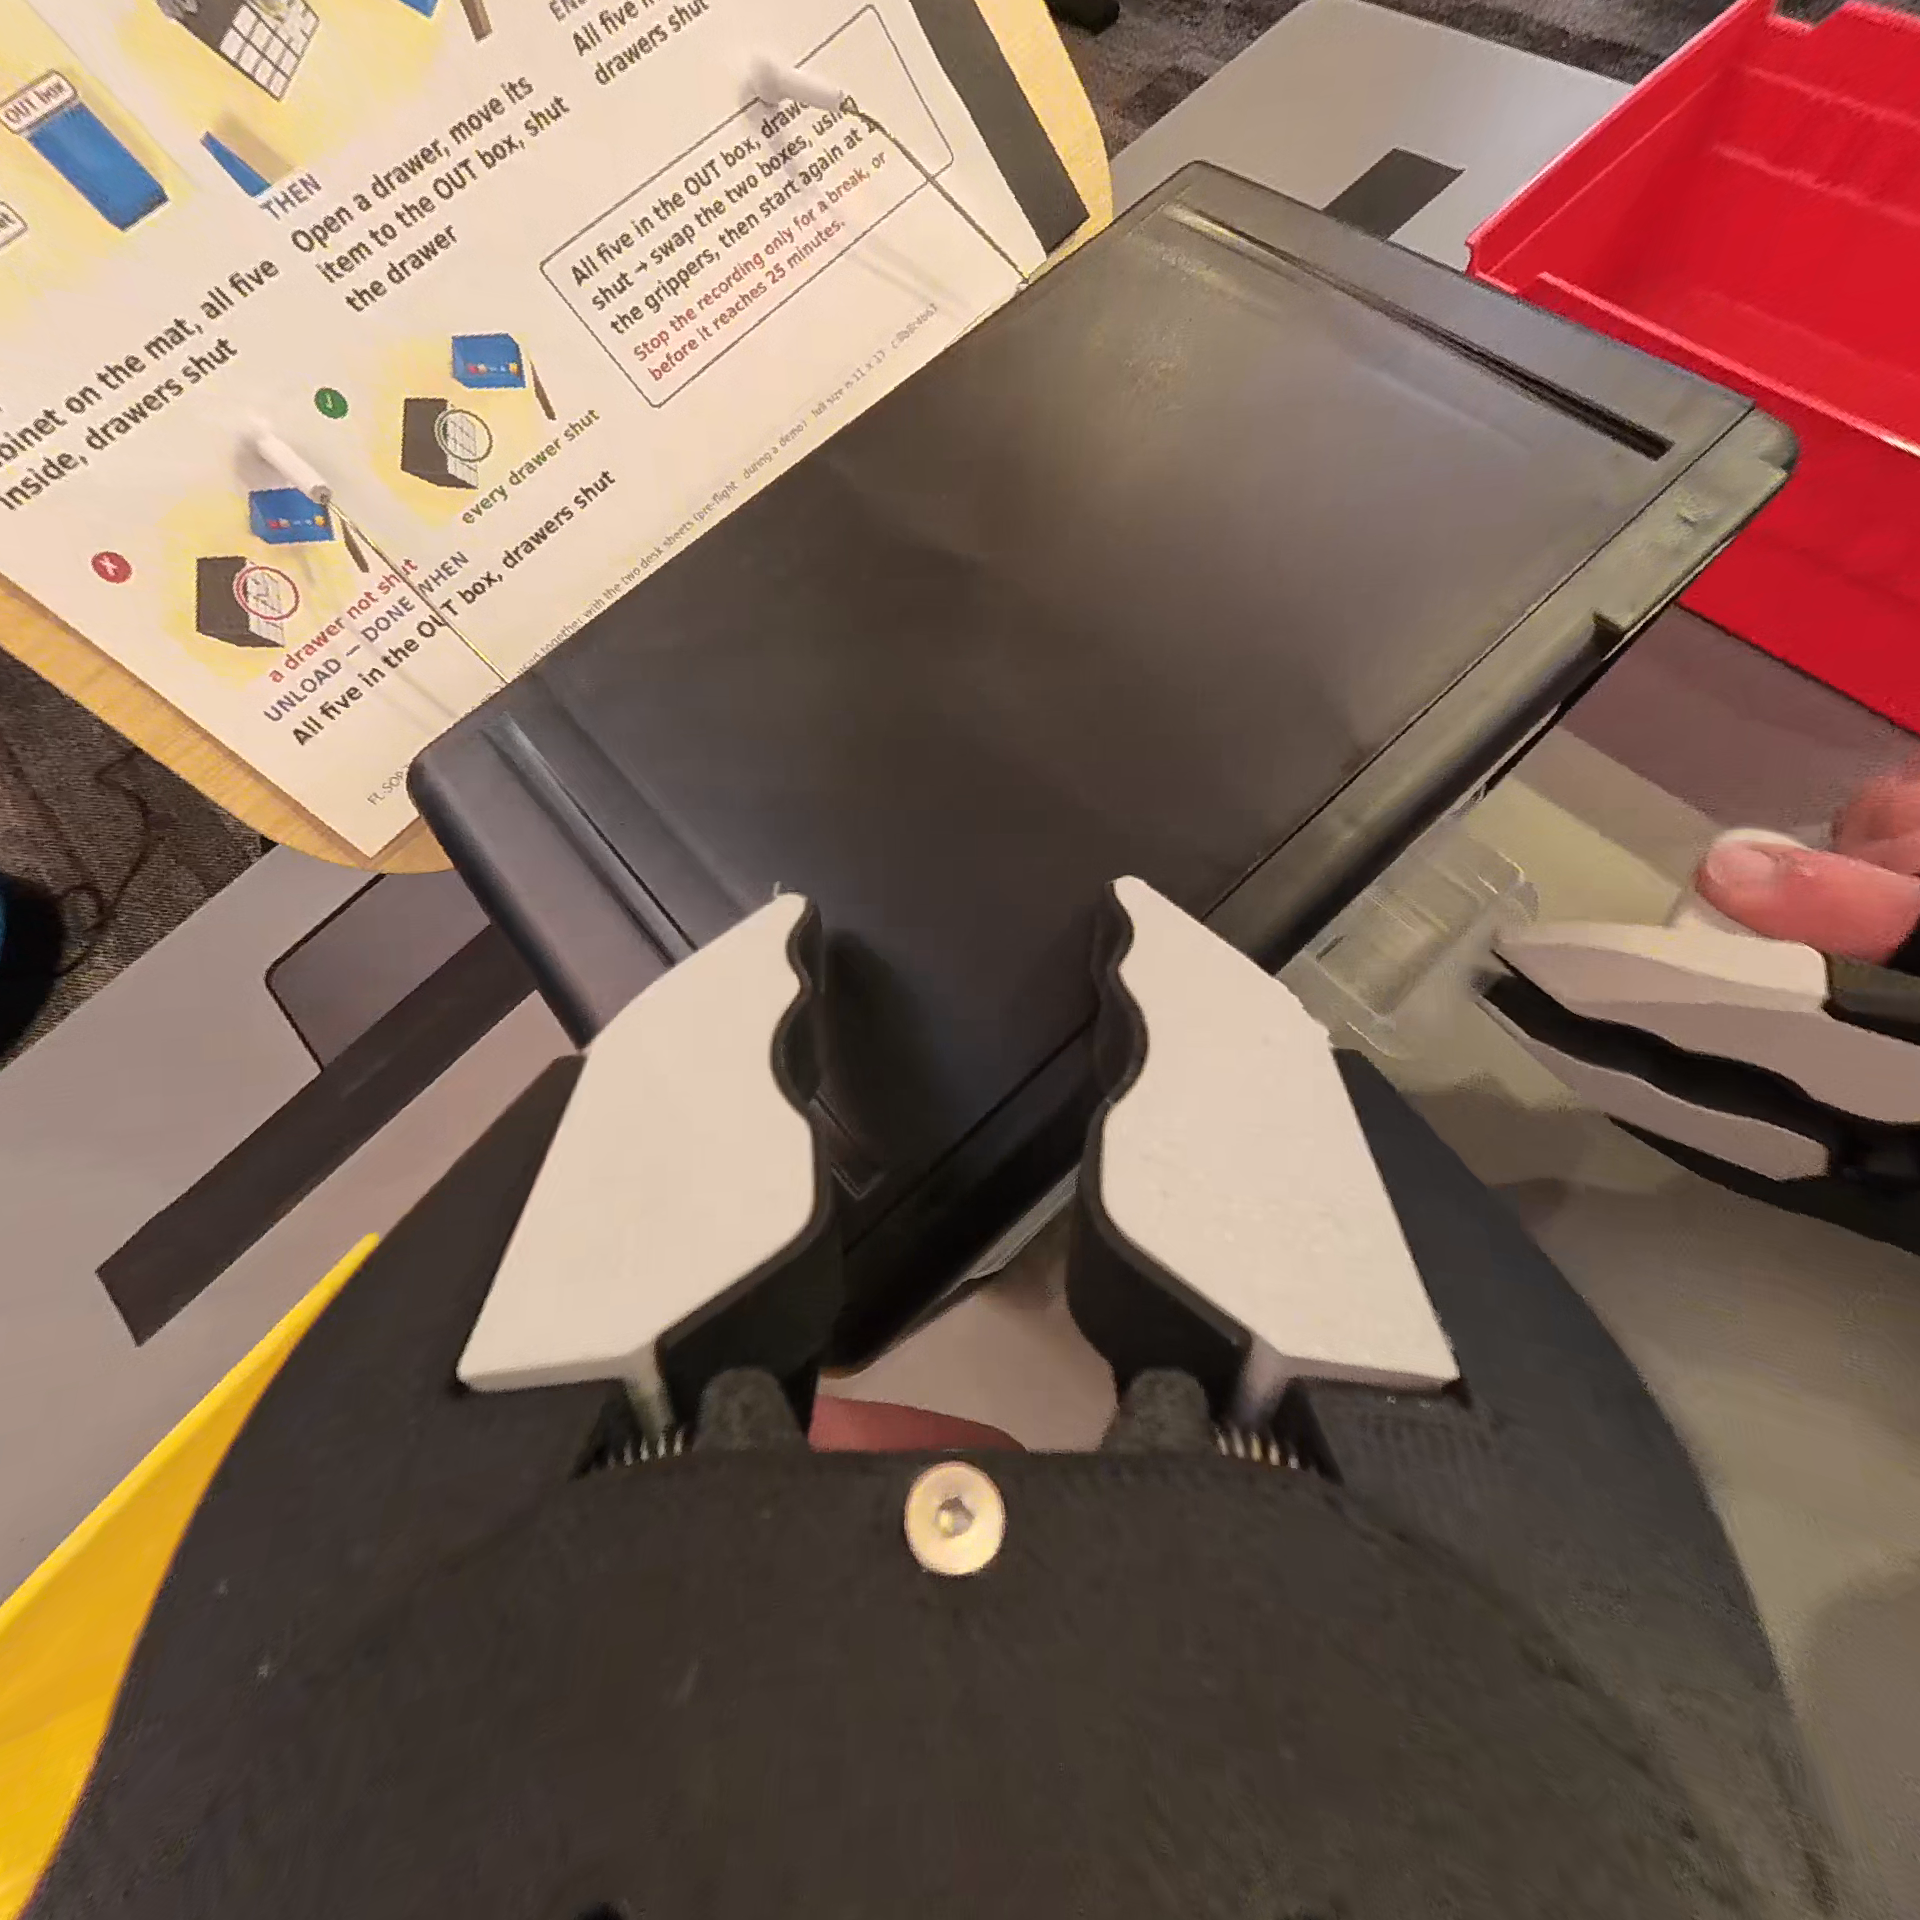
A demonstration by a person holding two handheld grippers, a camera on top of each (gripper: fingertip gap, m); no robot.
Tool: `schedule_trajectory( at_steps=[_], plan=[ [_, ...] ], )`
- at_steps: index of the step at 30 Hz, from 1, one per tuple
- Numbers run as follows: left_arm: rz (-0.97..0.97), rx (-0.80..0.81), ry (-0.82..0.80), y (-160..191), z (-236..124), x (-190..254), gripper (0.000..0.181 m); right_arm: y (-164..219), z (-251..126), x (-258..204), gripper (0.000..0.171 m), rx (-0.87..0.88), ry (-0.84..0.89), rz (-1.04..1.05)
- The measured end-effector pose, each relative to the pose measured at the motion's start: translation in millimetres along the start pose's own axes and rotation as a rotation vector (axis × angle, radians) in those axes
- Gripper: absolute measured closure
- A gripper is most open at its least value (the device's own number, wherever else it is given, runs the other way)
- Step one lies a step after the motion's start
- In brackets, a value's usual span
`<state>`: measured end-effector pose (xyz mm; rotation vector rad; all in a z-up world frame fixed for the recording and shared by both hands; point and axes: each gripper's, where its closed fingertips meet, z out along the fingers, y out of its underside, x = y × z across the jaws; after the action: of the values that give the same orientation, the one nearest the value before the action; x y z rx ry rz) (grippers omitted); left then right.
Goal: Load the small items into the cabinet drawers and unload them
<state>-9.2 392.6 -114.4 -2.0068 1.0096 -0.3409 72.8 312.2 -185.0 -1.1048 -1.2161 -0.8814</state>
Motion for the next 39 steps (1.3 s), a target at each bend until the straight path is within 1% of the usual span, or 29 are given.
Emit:
schedule_trajectory(
  at_steps=[6,10,14,21,23,24,25,26,27,28,33,34,36,39],
  plan=[
    [0.013,0.004,-0.001,-1,1,1,0.135,-16,-36,-1,0.163,0.044,-0.015,0.014],
    [0.016,-0.002,0.009,-1,1,1,0.134,-17,-42,0,0.163,0.055,-0.016,0.02],
    [0.009,0.005,0.025,-1,1,3,0.137,-14,-32,-1,0.163,0.048,-0.027,0.01],
    [0.006,-0.006,0.019,0,1,1,0.134,10,18,0,0.161,-0.048,-0.052,0.01],
    [0.009,-0.013,0.01,0,2,0,0.132,19,29,-2,0.149,-0.094,-0.077,0.025],
    [0.011,-0.012,0.016,-1,2,0,0.133,20,30,0,0.133,-0.106,-0.081,0.037],
    [0.008,-0.012,0.024,0,2,1,0.135,22,30,3,0.124,-0.118,-0.072,0.041],
    [0.007,-0.01,0.027,0,2,1,0.135,19,26,7,0.131,-0.095,-0.053,0.036],
    [0.002,-0.007,0.03,0,2,1,0.134,14,19,11,0.145,-0.049,-0.039,0.034],
    [-0.001,-0.003,0.033,0,2,1,0.134,16,13,12,0.145,-0.041,-0.041,0.041],
    [0.016,-0.001,0.025,-1,2,2,0.135,57,8,5,0.148,-0.15,-0.047,-0.001],
    [0.022,-0.002,0.021,-1,2,2,0.136,63,9,6,0.152,-0.168,-0.038,-0.016],
    [0.028,-0.004,0.015,-1,2,2,0.137,68,13,9,0.16,-0.162,-0.005,-0.036],
    [0.025,-0.006,0.016,-1,2,1,0.135,67,14,12,0.162,-0.135,-0.001,-0.053]
  ],
)
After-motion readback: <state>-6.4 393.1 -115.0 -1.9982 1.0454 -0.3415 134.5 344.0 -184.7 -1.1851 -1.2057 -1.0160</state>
